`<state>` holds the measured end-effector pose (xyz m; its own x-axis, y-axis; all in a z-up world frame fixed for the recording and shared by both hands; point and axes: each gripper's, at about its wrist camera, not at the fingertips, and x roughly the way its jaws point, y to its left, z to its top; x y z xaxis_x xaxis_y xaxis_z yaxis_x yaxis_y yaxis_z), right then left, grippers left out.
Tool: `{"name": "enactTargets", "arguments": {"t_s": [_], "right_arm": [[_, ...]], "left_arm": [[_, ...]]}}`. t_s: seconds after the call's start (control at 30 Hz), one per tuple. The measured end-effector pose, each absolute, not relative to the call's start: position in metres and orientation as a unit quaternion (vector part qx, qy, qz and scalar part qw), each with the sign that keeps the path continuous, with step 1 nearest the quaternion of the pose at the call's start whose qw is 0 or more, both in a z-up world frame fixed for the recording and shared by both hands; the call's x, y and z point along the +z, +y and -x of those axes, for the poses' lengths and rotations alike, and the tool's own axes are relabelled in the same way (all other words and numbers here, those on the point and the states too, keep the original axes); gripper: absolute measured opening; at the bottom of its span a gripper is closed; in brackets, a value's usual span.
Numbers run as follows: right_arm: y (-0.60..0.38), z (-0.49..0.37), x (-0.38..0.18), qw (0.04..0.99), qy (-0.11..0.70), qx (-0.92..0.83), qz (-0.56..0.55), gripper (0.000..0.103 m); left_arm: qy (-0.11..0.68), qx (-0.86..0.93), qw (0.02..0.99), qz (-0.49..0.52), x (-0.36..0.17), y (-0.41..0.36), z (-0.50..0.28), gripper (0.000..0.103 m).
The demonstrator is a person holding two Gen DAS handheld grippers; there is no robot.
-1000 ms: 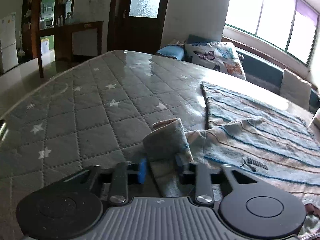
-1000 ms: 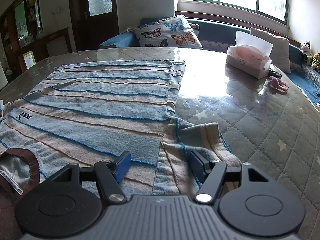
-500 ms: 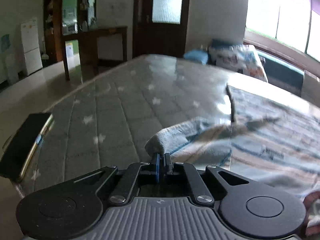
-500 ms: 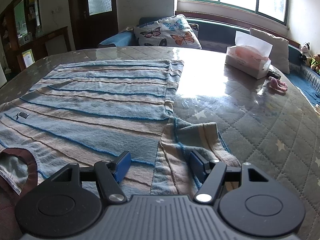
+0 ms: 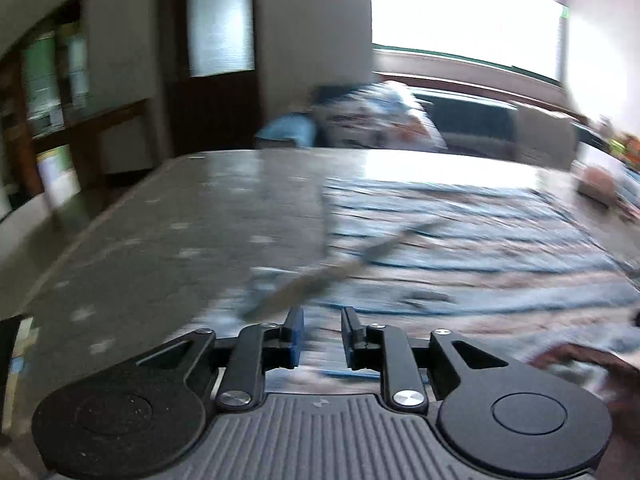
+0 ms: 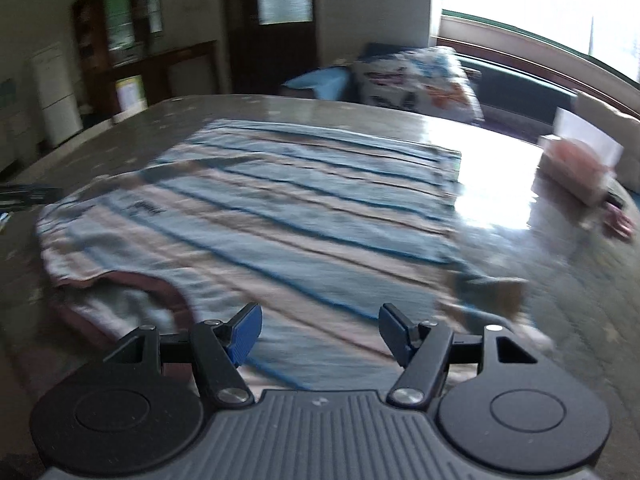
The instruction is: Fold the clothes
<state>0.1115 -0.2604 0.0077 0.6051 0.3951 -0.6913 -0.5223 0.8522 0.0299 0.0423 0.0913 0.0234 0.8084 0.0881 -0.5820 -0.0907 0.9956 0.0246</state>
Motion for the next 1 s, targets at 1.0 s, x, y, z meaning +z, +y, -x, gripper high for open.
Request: {"name": "enactTargets", "arguments": {"t_s": [1.0], "right_arm": [[-0.185, -0.069, -0.013, 0.857, 0.348, 0.343, 0.163, 0.066]], "left_arm": [[0.333, -0.106, 0.929, -0.119, -0.006, 0.018, -0.015, 0.050]]}}
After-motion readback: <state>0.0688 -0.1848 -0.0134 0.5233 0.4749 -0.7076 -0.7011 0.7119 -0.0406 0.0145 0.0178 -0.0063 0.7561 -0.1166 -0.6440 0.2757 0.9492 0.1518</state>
